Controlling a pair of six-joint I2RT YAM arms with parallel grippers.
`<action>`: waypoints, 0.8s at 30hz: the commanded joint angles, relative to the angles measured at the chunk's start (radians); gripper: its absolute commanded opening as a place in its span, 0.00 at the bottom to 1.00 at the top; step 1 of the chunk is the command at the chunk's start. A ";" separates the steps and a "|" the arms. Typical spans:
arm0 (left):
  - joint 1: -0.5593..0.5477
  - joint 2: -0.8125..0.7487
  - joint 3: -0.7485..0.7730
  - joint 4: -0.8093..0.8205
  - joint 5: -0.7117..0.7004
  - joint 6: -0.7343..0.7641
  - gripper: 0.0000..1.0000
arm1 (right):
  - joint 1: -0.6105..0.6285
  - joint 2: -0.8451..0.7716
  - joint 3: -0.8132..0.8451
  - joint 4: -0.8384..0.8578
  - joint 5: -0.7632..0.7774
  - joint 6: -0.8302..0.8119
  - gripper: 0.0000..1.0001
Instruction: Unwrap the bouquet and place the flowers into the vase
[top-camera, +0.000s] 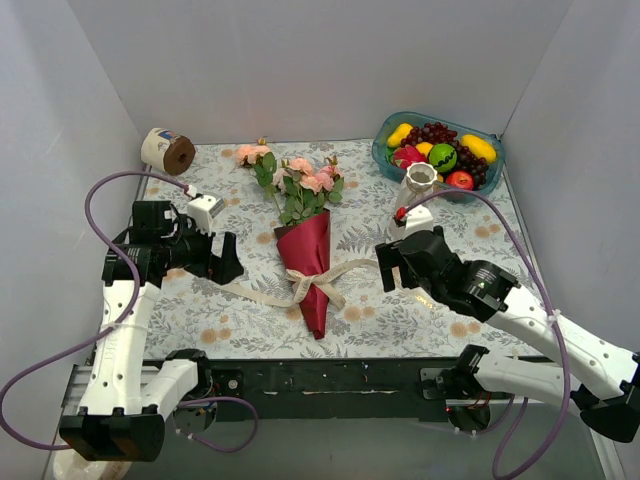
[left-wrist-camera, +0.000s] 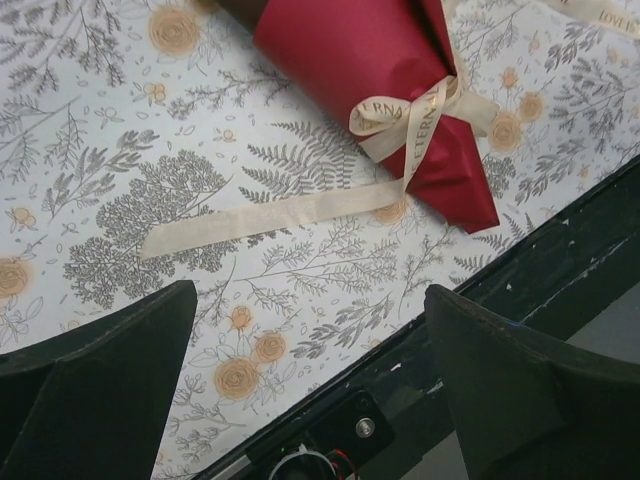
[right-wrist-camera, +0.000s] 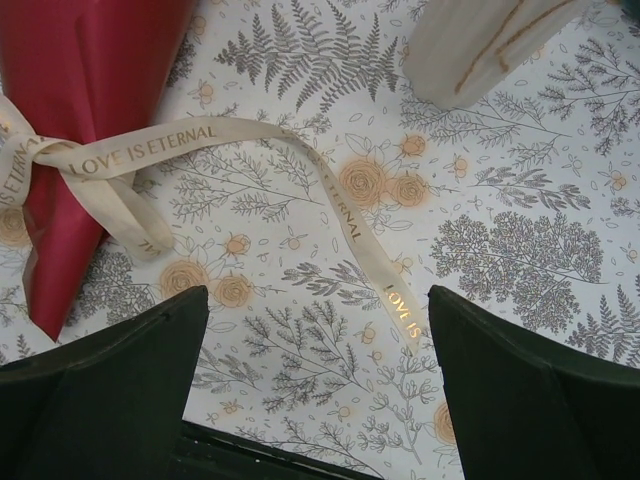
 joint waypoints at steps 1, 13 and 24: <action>0.005 0.010 -0.039 -0.035 0.006 0.092 0.98 | 0.001 0.051 -0.039 0.040 0.005 -0.037 0.98; 0.000 0.097 -0.154 0.041 -0.047 0.298 0.98 | -0.056 0.193 -0.113 0.230 -0.112 -0.112 0.96; -0.031 0.175 -0.326 0.229 -0.156 0.407 0.98 | -0.197 0.299 -0.171 0.343 -0.202 -0.124 0.95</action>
